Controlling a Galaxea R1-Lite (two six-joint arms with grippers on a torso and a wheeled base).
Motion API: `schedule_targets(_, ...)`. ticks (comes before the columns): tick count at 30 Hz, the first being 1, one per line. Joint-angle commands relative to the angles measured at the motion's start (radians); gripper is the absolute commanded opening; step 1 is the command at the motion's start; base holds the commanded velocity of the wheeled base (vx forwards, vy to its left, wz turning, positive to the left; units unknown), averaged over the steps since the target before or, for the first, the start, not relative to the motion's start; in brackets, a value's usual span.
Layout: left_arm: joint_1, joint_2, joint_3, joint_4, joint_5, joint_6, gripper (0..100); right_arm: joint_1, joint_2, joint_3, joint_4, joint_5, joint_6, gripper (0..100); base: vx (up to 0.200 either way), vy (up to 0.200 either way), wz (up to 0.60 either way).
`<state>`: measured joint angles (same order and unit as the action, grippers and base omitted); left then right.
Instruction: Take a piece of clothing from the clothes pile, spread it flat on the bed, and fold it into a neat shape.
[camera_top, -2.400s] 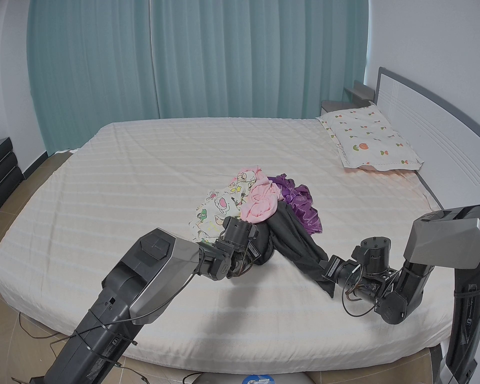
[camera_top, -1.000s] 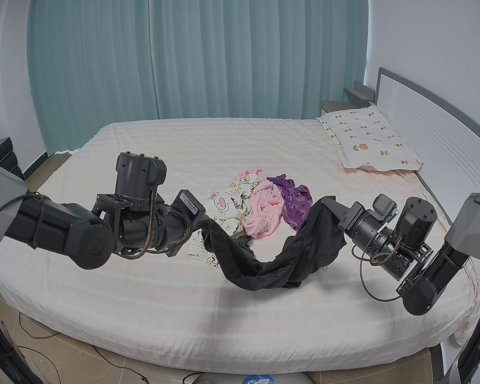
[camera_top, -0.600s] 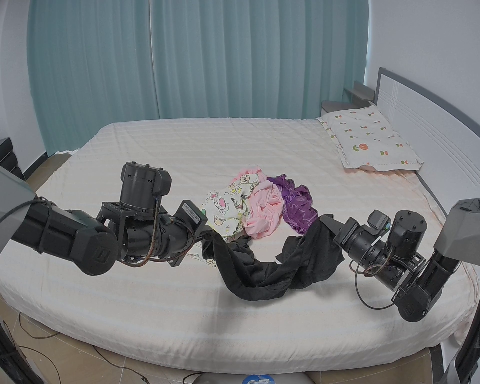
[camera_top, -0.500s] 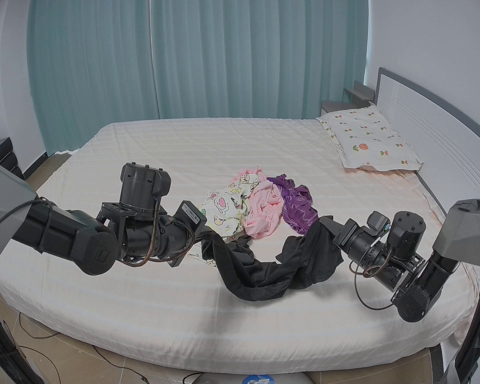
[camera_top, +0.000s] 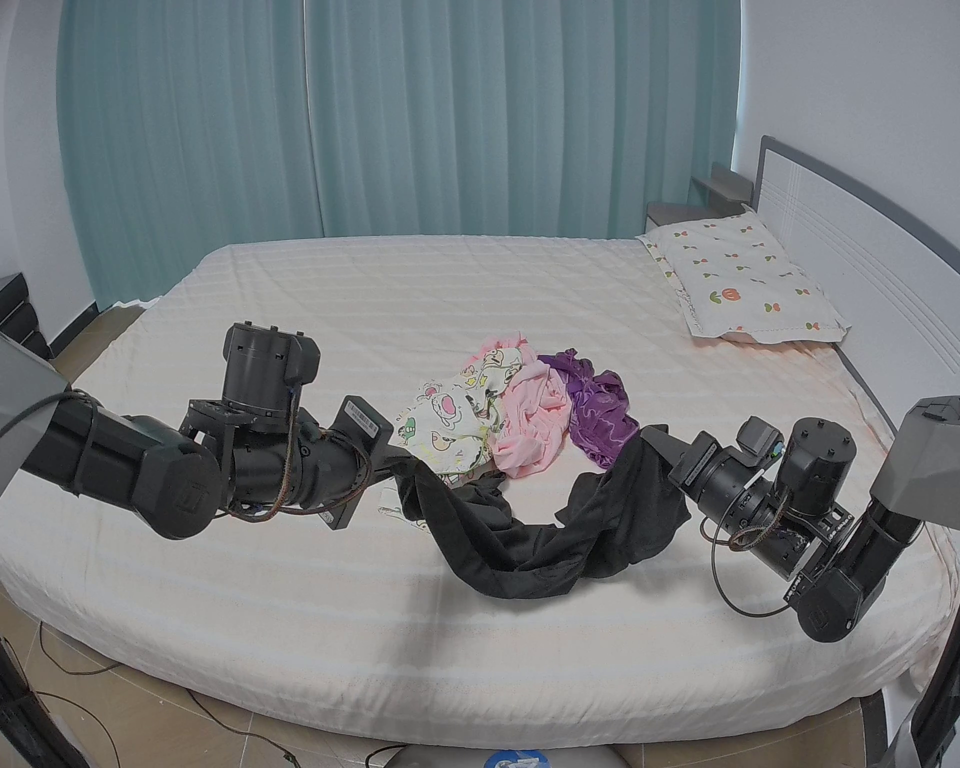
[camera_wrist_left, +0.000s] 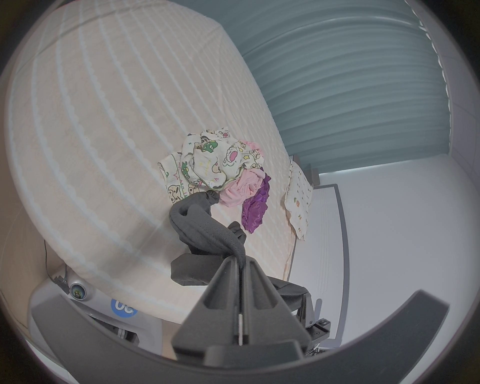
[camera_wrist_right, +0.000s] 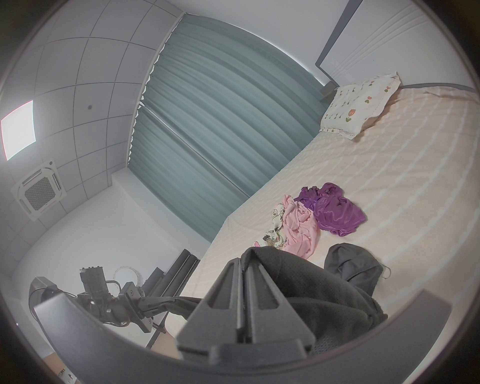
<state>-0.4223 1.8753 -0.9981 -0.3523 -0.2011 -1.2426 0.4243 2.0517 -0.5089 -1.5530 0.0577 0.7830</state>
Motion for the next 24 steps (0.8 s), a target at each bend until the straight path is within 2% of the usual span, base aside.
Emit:
schedule_targets(1,0.008,-0.028,0.003,0.001,-0.003,-0.005,0,0.007,-0.031,-0.005,-0.018,0.002,-0.004,0,0.0,0.2,0.0)
schedule_targets(11,0.013,-0.088,0.039,0.001,-0.001,-0.002,0,0.041,-0.104,-0.026,-0.016,0.002,-0.033,0,0.0,0.2,0.0)
schedule_targets(17,0.013,-0.145,0.065,0.003,0.003,0.002,0,0.064,-0.116,-0.045,-0.016,0.001,-0.091,0,0.0,0.2,0.0)
schedule_targets(24,0.033,-0.189,0.081,0.003,0.006,0.002,0,0.087,-0.15,-0.06,-0.015,0.005,-0.097,0,0.0,0.2,0.0)
